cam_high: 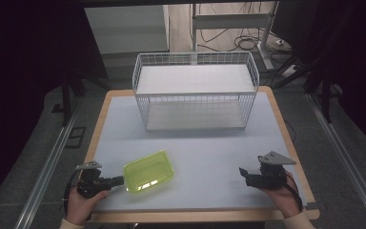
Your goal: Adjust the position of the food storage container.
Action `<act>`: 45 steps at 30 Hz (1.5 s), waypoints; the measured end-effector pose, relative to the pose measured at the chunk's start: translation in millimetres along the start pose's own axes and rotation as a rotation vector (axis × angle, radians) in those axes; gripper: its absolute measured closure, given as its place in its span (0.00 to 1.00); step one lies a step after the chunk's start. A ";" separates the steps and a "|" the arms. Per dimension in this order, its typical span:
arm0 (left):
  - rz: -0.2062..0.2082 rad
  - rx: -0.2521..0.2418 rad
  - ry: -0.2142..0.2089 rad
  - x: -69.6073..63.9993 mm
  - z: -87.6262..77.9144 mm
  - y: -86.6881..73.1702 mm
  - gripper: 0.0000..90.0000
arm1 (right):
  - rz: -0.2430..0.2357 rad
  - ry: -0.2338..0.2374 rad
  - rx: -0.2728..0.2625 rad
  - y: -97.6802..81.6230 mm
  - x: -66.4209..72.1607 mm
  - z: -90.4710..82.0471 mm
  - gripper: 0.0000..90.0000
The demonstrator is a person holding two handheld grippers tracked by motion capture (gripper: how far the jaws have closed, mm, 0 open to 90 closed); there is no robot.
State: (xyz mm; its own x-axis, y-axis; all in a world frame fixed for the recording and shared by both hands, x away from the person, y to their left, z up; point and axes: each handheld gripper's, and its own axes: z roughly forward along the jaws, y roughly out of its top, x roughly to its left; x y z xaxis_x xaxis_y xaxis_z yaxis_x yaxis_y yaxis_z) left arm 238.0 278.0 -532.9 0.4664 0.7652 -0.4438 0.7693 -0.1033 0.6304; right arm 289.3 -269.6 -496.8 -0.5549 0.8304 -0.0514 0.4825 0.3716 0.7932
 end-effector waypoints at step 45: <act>0.087 0.080 -0.067 -33.6 66.4 48.5 1.00 | 0.009 0.007 0.004 1.4 1.1 0.4 0.18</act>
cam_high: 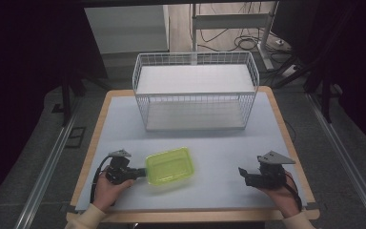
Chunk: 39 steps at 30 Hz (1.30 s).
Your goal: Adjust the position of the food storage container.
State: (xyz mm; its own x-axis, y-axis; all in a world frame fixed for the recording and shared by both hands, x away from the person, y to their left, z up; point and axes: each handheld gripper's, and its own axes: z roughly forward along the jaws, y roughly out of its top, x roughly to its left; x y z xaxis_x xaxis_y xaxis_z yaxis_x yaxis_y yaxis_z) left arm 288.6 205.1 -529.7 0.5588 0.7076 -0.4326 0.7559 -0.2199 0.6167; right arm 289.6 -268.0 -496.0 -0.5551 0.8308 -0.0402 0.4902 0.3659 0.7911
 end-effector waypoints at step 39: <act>0.024 0.022 -0.030 -22.3 56.1 47.3 1.00 | -0.003 -0.002 -0.001 -0.7 -3.1 -2.3 0.18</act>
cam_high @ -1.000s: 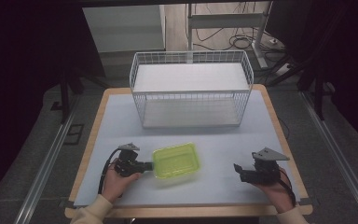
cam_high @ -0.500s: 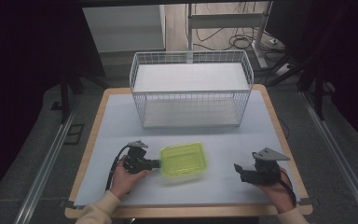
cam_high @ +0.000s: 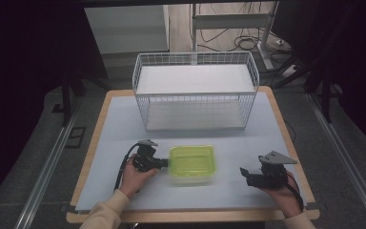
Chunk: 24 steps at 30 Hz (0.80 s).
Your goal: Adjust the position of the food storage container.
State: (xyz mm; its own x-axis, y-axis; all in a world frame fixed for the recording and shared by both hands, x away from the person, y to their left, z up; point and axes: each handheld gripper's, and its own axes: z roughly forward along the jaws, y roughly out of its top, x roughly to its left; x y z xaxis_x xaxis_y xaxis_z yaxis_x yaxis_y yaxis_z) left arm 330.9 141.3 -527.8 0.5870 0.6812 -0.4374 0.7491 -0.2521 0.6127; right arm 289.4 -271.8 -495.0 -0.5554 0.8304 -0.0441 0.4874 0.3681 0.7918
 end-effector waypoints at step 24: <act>-0.027 -0.147 0.029 7.7 -75.2 -30.1 0.90 | -0.014 0.037 -0.028 6.9 3.6 4.1 0.18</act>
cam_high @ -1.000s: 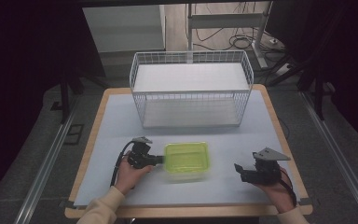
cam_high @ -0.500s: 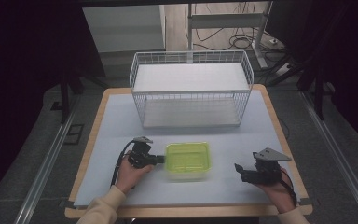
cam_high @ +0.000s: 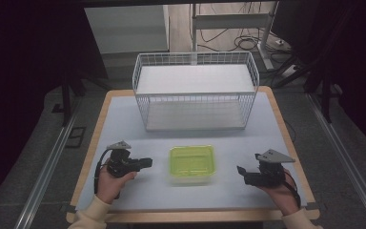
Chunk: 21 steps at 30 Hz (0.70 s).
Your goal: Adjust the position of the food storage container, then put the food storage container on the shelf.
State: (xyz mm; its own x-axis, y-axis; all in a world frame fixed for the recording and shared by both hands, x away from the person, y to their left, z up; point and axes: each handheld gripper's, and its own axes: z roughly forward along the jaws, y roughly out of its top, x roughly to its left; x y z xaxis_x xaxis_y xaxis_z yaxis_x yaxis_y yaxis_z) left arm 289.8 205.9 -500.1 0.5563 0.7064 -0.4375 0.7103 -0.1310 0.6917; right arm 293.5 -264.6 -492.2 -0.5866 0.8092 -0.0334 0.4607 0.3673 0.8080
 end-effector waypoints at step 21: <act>-0.129 -0.025 -0.076 1.9 0.1 4.1 0.42 | 0.143 0.167 0.009 7.9 -1.0 8.3 0.23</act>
State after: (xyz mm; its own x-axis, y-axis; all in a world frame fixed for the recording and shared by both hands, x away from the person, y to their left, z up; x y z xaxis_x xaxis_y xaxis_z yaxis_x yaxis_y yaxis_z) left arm 293.8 206.6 -498.2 0.4924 0.6617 -0.5654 0.7678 -0.0243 0.6402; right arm 303.3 -258.6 -490.6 -0.6170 0.7662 0.1797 0.5524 0.2590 0.7923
